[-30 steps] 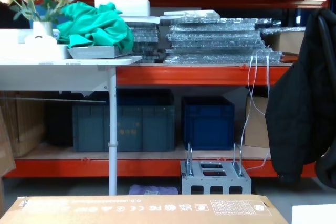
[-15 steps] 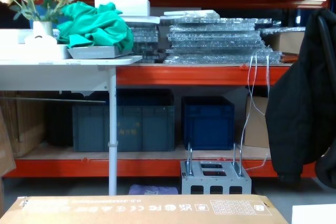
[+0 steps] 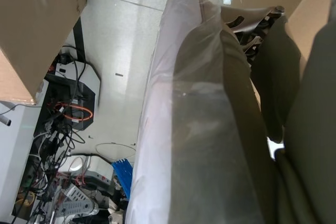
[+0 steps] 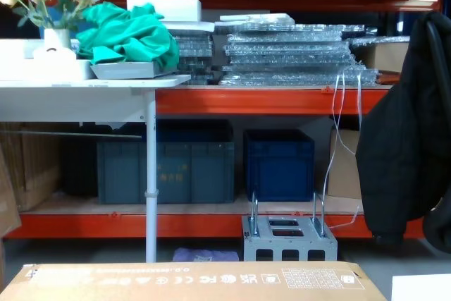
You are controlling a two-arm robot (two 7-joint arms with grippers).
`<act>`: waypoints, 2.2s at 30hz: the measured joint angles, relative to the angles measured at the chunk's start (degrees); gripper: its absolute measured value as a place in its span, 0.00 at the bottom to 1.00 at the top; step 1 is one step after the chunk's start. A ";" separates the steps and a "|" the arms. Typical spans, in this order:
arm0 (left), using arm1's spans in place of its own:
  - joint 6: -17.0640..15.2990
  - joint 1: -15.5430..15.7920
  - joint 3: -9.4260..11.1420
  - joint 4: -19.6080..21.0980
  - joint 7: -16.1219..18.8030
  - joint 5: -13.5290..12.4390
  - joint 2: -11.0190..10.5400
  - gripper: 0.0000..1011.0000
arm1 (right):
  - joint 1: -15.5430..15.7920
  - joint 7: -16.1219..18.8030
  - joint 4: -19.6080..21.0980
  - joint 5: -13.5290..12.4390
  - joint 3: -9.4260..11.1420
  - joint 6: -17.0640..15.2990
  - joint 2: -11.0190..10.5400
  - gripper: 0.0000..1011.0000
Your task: Use one hand to grasp the basket and place it at the designated location.
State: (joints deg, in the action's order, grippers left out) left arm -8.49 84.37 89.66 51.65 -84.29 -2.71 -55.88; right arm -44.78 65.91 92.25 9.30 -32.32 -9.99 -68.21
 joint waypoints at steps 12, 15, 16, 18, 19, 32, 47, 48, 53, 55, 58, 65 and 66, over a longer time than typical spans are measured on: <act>0.00 0.00 0.00 0.00 0.00 0.00 0.00 0.00 | -2.77 3.74 -3.99 2.01 -2.98 2.25 3.52 0.99; 0.00 0.00 0.00 0.00 0.00 0.00 0.00 0.00 | -3.32 4.34 -4.56 2.43 -3.90 2.67 4.11 0.99; 0.00 0.00 0.00 0.00 0.00 0.00 0.01 0.00 | -3.48 4.49 -4.73 2.54 -4.16 2.79 4.26 0.99; 0.00 0.00 0.00 0.00 0.00 0.00 0.01 0.00 | -3.84 4.80 -5.15 2.82 -4.74 2.96 4.60 0.99; 0.00 0.00 0.00 0.00 0.00 0.00 0.01 0.00 | -3.94 4.85 -5.26 2.88 -4.90 3.01 4.69 0.99; 0.00 0.00 0.00 0.01 0.00 0.01 0.01 0.00 | -6.02 6.89 -9.12 4.45 -8.97 4.94 7.55 0.99; 0.00 0.00 0.00 0.00 0.00 0.00 0.01 0.00 | -7.95 7.38 -13.75 5.70 -12.77 6.01 10.15 0.99; 0.00 0.00 0.00 0.00 0.00 0.00 0.00 0.00 | -8.03 7.38 -13.89 5.72 -12.89 6.00 10.21 0.99; 0.00 0.00 0.00 0.00 0.00 0.00 0.00 0.00 | -8.51 7.31 -14.93 5.87 -13.58 5.93 10.56 0.99; 0.00 0.00 0.00 0.00 0.00 0.00 0.01 0.00 | -8.59 7.28 -15.13 5.88 -13.73 5.91 10.61 0.99; 0.00 0.00 0.00 0.00 0.00 0.00 0.00 0.00 | -8.79 7.23 -15.48 5.91 -14.06 5.76 10.79 0.99; 0.00 0.00 0.00 0.00 0.00 0.00 0.01 0.00 | -9.02 7.10 -16.02 5.79 -14.53 5.89 10.89 0.89; 0.00 0.00 0.00 0.00 0.00 0.00 0.00 0.00 | -9.02 7.02 -16.02 5.75 -14.53 5.95 10.87 0.86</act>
State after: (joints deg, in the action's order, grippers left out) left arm -8.49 84.37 89.66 51.65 -84.29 -2.71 -55.87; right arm -53.80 72.93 76.23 15.04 -46.86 -4.04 -57.34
